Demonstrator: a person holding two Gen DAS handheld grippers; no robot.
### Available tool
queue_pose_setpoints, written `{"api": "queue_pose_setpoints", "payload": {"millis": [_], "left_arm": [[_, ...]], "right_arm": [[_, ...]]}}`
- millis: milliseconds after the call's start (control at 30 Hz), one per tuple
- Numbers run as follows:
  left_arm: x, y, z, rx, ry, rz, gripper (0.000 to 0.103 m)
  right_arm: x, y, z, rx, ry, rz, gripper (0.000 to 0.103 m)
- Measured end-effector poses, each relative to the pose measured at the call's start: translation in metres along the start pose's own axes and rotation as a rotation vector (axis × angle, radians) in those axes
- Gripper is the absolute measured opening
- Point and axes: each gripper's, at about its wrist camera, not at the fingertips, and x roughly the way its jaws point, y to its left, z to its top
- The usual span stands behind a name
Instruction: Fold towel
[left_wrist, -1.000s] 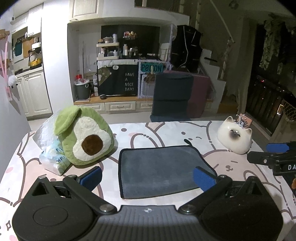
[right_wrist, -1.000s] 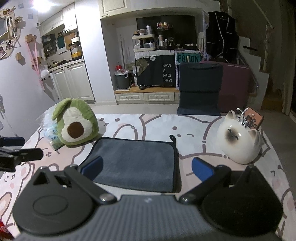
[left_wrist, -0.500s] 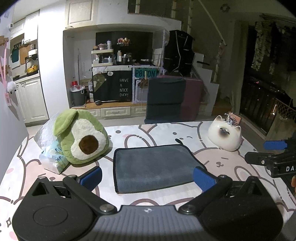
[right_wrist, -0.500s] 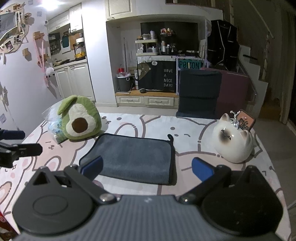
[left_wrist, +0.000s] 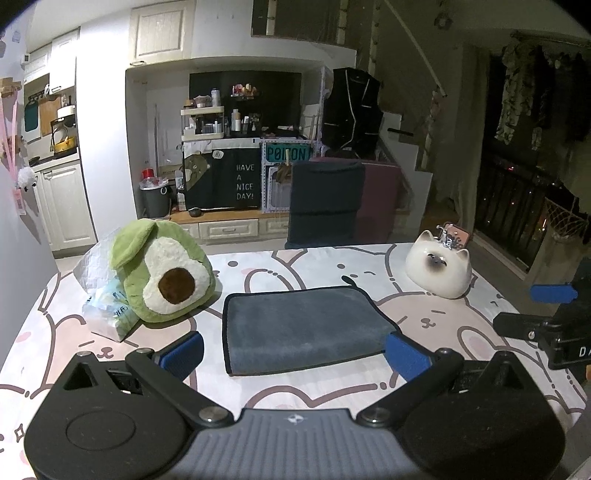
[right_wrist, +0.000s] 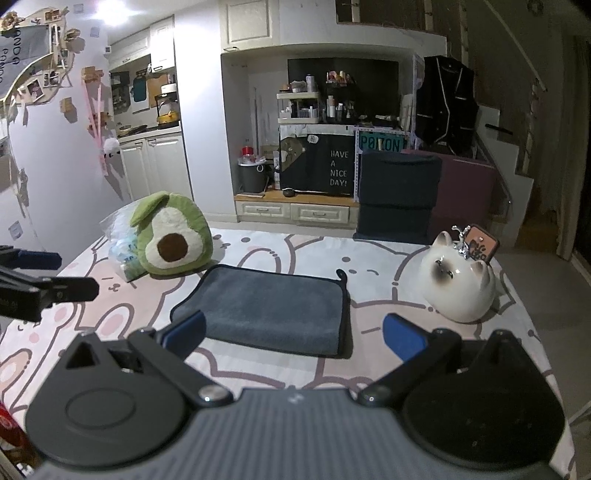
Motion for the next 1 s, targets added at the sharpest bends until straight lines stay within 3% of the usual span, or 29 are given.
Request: {"api": "queue_pose_setpoints", "payload": {"millis": [433,1000], "left_arm": [[-0.017,-0.010,-0.018,0.026,0.002,0.013,0.103],[-0.038,-0.020,-0.049,0.056,0.031,-0.035,0.103]], "right_arm": [[-0.028,0.010,-0.020,-0.024,-0.022,0.016,0.103],[-0.046,0.014,-0.042,-0.043,-0.016,0.036,0.103]]}}
